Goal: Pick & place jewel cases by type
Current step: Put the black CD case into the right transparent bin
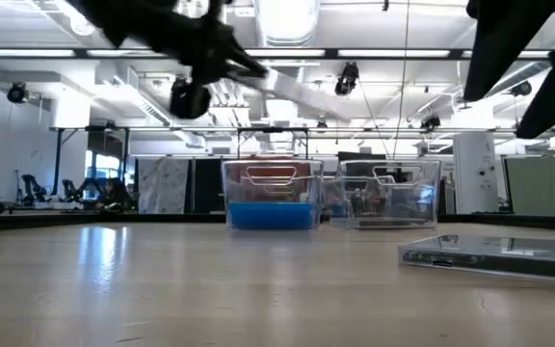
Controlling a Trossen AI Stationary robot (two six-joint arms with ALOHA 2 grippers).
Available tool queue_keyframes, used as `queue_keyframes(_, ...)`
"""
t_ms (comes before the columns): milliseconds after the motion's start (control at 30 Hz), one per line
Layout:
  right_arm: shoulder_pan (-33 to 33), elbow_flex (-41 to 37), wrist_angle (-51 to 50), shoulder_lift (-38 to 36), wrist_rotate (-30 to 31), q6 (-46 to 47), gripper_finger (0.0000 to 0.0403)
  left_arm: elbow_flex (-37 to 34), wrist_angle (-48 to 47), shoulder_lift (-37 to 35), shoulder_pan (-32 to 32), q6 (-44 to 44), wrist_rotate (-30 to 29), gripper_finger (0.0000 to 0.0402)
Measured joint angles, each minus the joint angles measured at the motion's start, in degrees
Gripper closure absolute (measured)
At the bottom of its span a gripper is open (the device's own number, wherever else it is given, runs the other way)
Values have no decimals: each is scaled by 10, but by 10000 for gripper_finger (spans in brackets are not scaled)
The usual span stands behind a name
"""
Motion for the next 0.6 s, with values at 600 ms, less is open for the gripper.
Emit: queue_keyframes(600, 3, -5, -80, -3, 9, 3, 184, 780, -535, 428, 178, 546, 96, 401)
